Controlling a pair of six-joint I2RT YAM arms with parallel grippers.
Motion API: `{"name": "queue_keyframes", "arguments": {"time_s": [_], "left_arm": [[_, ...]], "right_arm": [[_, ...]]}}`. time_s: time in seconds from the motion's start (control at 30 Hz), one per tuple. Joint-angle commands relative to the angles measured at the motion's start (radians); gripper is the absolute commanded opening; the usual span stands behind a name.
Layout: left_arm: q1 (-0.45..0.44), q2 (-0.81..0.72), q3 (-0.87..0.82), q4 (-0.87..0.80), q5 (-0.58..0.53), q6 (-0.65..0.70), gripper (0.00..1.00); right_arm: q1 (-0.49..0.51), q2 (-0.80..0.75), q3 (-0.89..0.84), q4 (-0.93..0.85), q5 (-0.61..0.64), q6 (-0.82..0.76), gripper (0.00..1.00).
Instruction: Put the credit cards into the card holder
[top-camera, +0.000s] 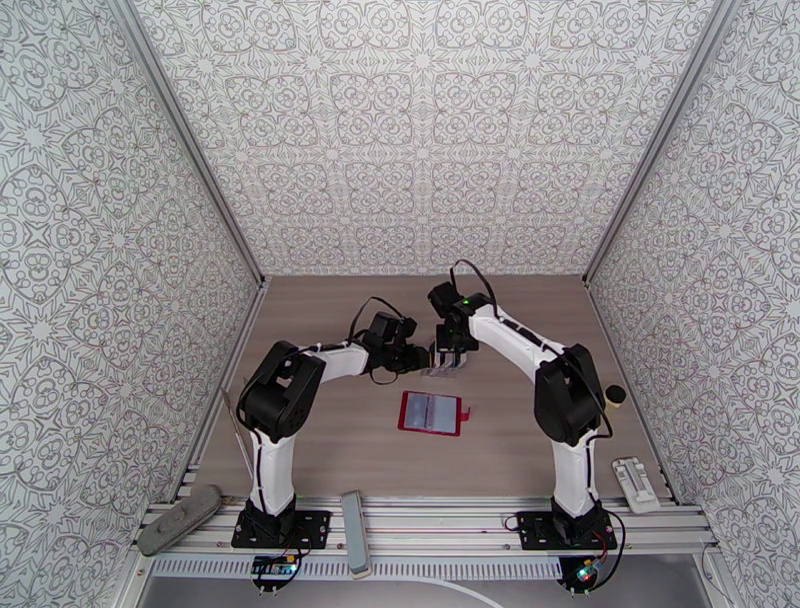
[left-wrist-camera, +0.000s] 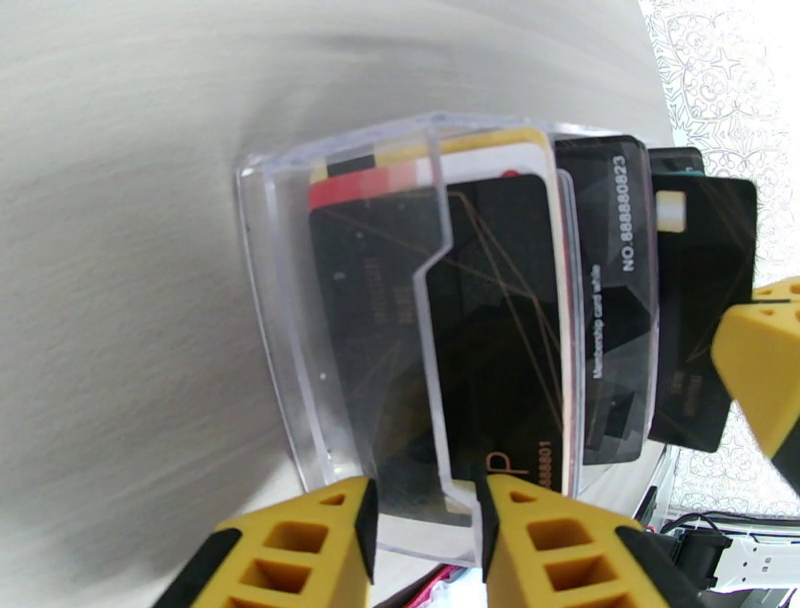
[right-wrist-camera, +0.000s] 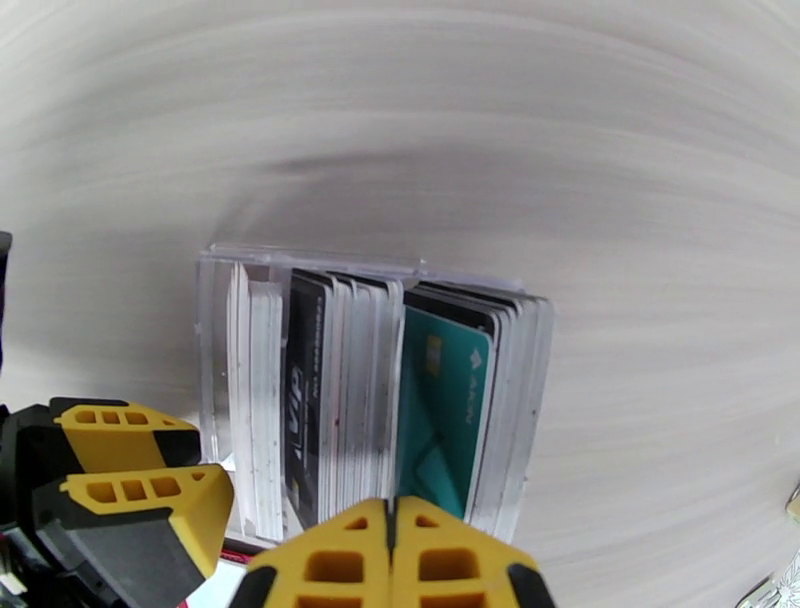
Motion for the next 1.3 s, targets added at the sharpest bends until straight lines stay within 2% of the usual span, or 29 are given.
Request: {"name": "queue_keyframes", "arguments": {"time_s": [0.0,0.6,0.9,1.27], "left_arm": [[0.006,0.040,-0.023,0.015,0.008,-0.021,0.33],[0.003,0.009,-0.064,0.145,0.070,-0.041,0.35],[0.003,-0.027,-0.098,0.212,0.081,-0.051,0.38],[0.000,-0.091,-0.120,0.202,0.061,-0.007,0.38]], "right_arm": [[0.001,-0.047,0.050,-0.020,0.027,0.014,0.00],[-0.007,-0.194,0.014,-0.039,0.059,0.013,0.00],[-0.007,-0.304,-0.095,0.006,0.023,0.016,0.00],[0.011,-0.479,-0.284,0.094,-0.041,0.027,0.00]]}}
